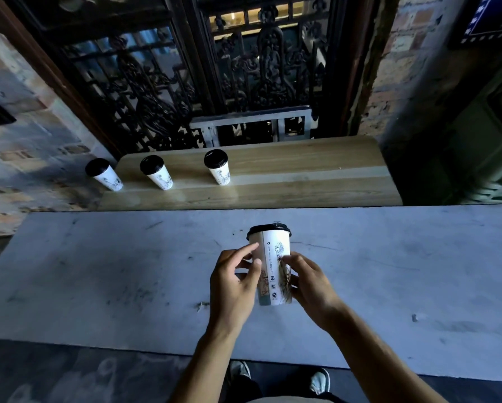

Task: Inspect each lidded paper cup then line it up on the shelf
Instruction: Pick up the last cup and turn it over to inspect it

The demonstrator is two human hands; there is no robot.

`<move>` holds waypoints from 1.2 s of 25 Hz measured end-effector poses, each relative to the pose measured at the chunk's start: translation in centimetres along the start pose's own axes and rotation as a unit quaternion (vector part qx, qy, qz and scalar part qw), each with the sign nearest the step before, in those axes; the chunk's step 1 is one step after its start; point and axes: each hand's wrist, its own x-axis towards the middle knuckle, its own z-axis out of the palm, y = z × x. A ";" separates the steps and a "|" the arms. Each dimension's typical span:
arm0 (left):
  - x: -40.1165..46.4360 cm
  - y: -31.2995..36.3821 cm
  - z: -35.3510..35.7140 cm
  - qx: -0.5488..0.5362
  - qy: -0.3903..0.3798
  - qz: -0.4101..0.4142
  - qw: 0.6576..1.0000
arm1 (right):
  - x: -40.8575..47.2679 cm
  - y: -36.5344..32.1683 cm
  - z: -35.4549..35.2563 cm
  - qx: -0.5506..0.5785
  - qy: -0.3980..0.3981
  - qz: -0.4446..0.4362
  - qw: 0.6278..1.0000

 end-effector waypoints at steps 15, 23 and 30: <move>0.8 -0.2 -2.3 -0.014 0.017 0.015 1.000 | 1.1 0.3 1.7 0.010 -0.037 -0.044 0.998; 2.3 -1.5 -4.3 -0.030 0.021 0.042 0.998 | 1.4 0.2 3.4 -0.033 -0.099 -0.125 0.987; 2.9 -2.2 -4.9 -0.017 0.016 0.046 0.999 | 1.8 0.6 4.3 -0.044 -0.067 -0.120 0.990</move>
